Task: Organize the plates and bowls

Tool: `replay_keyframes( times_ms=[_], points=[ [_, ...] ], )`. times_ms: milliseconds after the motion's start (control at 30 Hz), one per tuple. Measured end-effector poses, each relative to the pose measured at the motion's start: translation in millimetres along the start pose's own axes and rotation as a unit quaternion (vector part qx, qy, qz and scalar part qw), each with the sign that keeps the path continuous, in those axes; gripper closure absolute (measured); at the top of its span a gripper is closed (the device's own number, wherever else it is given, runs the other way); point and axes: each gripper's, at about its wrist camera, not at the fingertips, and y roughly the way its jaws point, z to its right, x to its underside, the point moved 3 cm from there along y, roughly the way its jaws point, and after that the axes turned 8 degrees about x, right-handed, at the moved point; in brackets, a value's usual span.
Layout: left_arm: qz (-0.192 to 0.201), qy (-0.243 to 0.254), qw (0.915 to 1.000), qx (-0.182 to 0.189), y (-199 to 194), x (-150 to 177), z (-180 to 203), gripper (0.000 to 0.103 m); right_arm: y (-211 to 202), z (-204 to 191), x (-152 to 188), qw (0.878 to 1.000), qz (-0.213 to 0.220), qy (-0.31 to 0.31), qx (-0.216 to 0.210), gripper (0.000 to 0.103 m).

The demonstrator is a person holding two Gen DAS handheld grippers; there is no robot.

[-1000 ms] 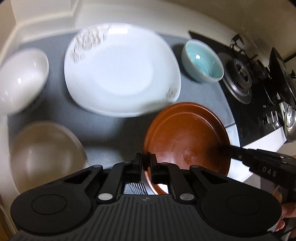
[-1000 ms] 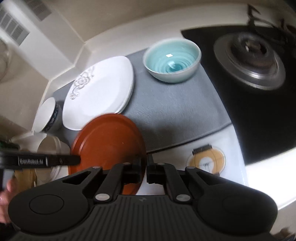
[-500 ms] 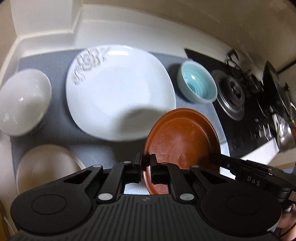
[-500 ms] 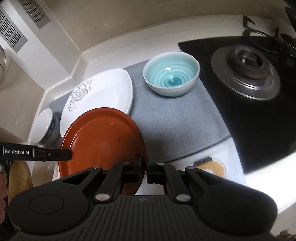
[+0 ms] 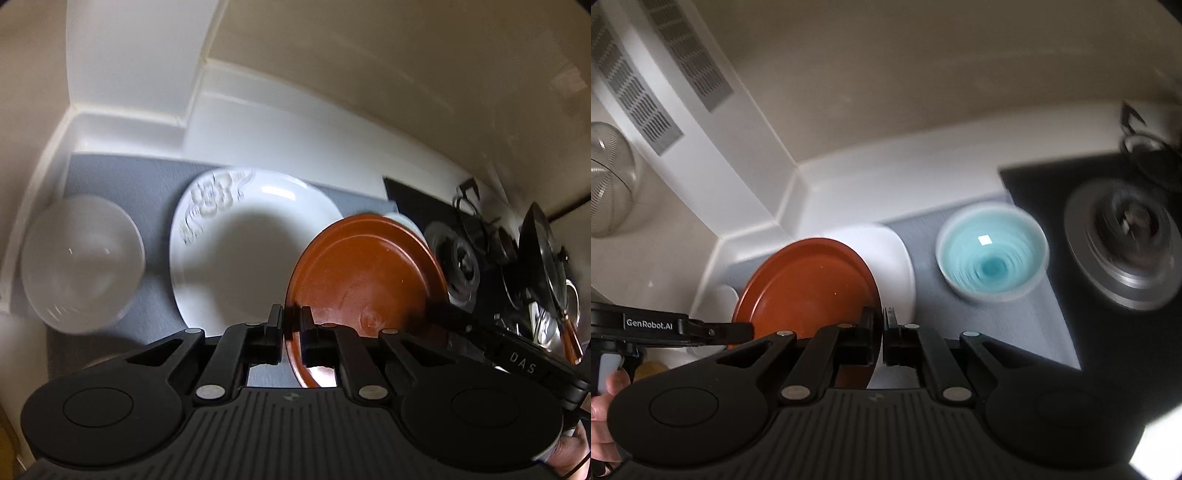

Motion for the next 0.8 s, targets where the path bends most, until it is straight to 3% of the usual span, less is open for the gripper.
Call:
replay_keyframes(
  times_ms=[167,367,533,800],
  points=[
    [0.029,0.017,0.9993,-0.017,-7.2,-27.1,0.1,0.094,15.2,-6.2,-23.4,1.0,-0.001,0.02,-0.021,0.098],
    [0.029,0.009,0.9989,-0.037,9.8,-54.5,-5.2,0.094,45.6,-10.3,-34.9,0.999,-0.008,0.023,-0.024,0.098],
    [0.03,0.043,0.9963,-0.068,29.9,-54.2,-7.8,0.094,75.2,-7.5,-36.9,0.999,-0.016,0.033,-0.015,0.098],
    [0.007,0.027,0.9951,-0.095,67.0,-54.4,-32.6,0.094,124.8,-5.7,-18.5,0.998,-0.055,0.031,0.003,0.098]
  ],
)
